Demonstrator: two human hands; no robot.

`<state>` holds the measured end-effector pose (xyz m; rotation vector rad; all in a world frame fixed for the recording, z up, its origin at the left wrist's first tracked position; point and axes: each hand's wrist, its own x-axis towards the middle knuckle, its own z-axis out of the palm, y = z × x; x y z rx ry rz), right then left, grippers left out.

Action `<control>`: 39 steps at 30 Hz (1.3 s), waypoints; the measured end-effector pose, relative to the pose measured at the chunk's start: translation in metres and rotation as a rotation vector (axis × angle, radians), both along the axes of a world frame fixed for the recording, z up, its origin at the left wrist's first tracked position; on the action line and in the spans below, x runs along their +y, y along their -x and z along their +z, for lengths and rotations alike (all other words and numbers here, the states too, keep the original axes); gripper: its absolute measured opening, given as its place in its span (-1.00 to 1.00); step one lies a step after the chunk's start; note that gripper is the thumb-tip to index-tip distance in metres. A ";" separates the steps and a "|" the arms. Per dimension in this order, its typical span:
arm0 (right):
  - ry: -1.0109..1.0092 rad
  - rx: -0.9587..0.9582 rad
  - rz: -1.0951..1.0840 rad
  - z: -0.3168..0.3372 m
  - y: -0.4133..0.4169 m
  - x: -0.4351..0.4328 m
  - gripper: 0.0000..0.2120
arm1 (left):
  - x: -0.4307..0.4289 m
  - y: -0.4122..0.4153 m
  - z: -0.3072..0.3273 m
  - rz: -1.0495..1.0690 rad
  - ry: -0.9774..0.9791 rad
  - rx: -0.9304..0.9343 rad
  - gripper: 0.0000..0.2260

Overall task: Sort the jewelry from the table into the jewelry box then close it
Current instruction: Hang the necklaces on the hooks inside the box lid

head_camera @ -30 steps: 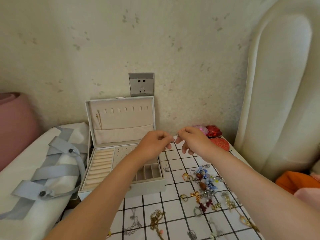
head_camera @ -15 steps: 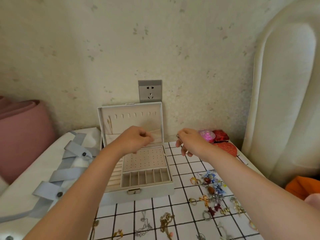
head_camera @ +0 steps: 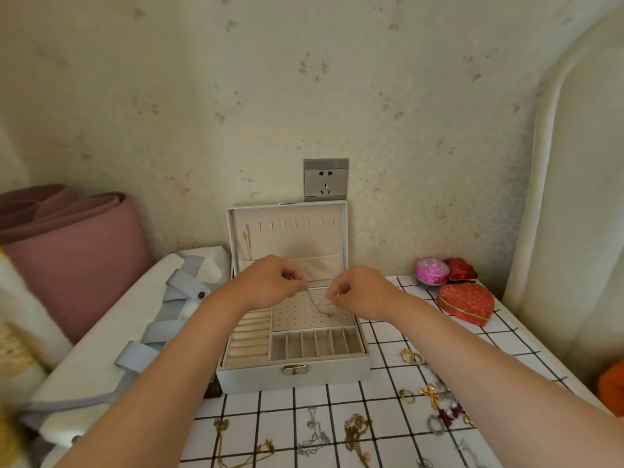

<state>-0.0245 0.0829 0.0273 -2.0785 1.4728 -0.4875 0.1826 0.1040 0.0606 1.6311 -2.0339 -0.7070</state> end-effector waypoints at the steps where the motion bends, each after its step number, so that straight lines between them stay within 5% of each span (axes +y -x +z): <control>1: 0.008 -0.010 0.001 0.002 -0.003 0.001 -0.85 | 0.000 0.001 -0.001 -0.013 0.000 -0.003 -0.90; 7: -0.122 -0.335 0.067 0.017 -0.016 0.011 -0.92 | 0.002 0.008 0.003 -0.074 -0.027 0.056 -0.93; 14: -0.083 -0.354 -0.051 0.018 -0.003 0.007 -0.96 | 0.003 -0.008 0.005 -0.086 -0.205 0.006 -0.88; 21: -0.071 -0.166 -0.091 0.008 0.006 0.002 -0.85 | 0.004 -0.024 0.006 -0.034 -0.188 -0.060 -0.93; 30: -0.047 -0.160 -0.190 0.010 0.008 -0.003 -0.78 | 0.003 -0.023 0.002 -0.025 -0.171 -0.159 -0.89; 39: -0.006 0.184 -0.098 0.007 0.007 0.001 -0.86 | -0.002 -0.022 0.013 0.056 -0.074 0.007 -0.84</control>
